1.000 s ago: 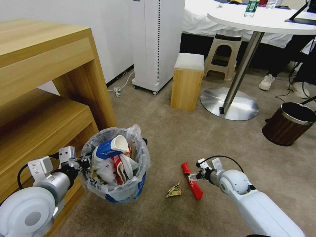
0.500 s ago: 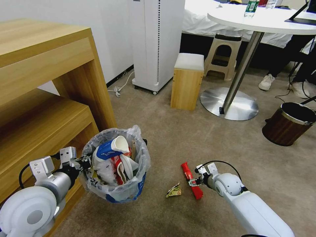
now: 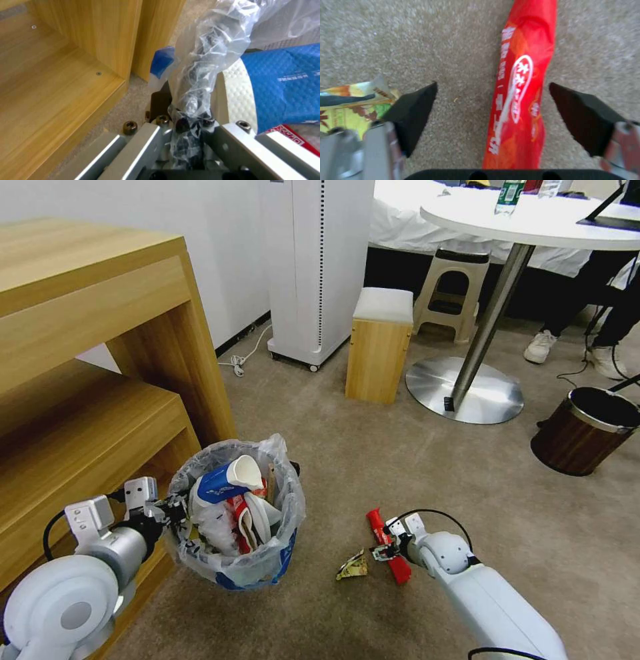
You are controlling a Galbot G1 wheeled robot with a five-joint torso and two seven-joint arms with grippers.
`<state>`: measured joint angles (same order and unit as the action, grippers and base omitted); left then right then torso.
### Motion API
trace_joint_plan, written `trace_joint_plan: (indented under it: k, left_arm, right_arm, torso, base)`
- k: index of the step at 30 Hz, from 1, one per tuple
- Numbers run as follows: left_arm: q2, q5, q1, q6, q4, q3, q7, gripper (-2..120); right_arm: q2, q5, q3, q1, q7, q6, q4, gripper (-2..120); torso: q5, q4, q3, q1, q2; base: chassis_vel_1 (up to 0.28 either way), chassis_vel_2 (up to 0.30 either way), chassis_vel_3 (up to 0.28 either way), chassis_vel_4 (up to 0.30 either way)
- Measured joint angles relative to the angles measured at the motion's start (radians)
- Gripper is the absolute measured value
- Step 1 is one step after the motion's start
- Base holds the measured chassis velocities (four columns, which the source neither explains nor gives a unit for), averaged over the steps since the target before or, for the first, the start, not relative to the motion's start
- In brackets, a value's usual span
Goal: Pick up the trash bin and place the garbage on the floor into it.
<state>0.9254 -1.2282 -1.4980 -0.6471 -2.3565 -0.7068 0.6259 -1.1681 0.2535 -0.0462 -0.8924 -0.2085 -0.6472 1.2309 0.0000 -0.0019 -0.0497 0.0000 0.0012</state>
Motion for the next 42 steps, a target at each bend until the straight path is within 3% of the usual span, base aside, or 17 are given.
trace_joint_plan:
  k: [3, 6, 14, 16, 18, 21, 32, 40, 42]
  left_arm:
    - [-0.001, 0.0, 0.0, 0.0, 0.001, 0.001, -0.001, 1]
    - [-0.002, 0.001, 0.001, 0.0, 0.002, 0.001, -0.001, 1]
    - [-0.007, 0.001, 0.002, 0.001, 0.004, 0.001, -0.002, 1]
    - [-0.007, 0.001, 0.002, 0.001, 0.005, 0.001, -0.002, 1]
    - [-0.008, 0.001, 0.004, 0.001, 0.006, 0.002, -0.002, 1]
    - [-0.009, 0.001, 0.006, 0.001, 0.007, 0.004, -0.002, 1]
    - [-0.012, 0.0, 0.008, 0.003, 0.014, 0.001, -0.011, 1]
    - [-0.014, 0.008, 0.005, 0.003, 0.028, 0.014, -0.016, 1]
    - [-0.015, 0.013, 0.004, 0.002, 0.03, 0.033, -0.016, 1]
  right_arm:
    - [-0.014, -0.011, 0.0, 0.005, -0.002, 0.002, -0.021, 73]
    - [-0.025, -0.021, -0.003, 0.008, -0.003, 0.004, -0.038, 57]
    - [-0.017, -0.024, -0.018, 0.005, -0.003, 0.007, -0.039, 30]
    - [-0.014, -0.024, -0.019, 0.003, -0.003, 0.007, -0.035, 29]
    - [0.002, -0.02, -0.025, -0.003, -0.003, 0.007, -0.016, 14]
    - [0.021, -0.015, -0.03, -0.011, -0.003, 0.006, 0.011, 3]
    - [0.047, -0.013, -0.048, -0.019, 0.003, 0.044, 0.068, 0]
    - [0.107, 0.034, -0.103, -0.037, 0.006, 0.191, 0.207, 0]
    - [0.132, 0.112, -0.118, -0.039, 0.006, 0.262, 0.276, 0]
  torso:
    - [-0.0001, 0.0, 0.0, 0.0, 0.0]
    - [0.0, 0.0, 0.0, 0.0, 0.0]
    - [0.0, 0.0, 0.0, 0.0, 0.0]
    - [0.0, 0.0, 0.0, 0.0, 0.0]
    - [0.0, 0.0, 0.0, 0.0, 0.0]
    - [0.0, -0.0001, 0.0, 0.0, 0.0]
    - [0.0001, 0.0, 0.0, 0.0, 0.0]
    - [0.0, -0.0001, 0.0, 0.0, 0.0]
    - [0.0, -0.0001, 0.0, 0.0, 0.0]
  base:
    - [0.0, 0.0, 0.0, 0.0]
    - [0.0, 0.0, 0.0, 0.0]
    - [0.0, 0.0, 0.0, 0.0]
    - [0.0, 0.0, 0.0, 0.0]
    - [0.0, 0.0, 0.0, 0.0]
    - [0.0, 0.0, 0.0, 0.0]
    - [0.0, 0.0, 0.0, 0.0]
    - [0.0, 0.0, 0.0, 0.0]
    - [0.0, 0.0, 0.0, 0.0]
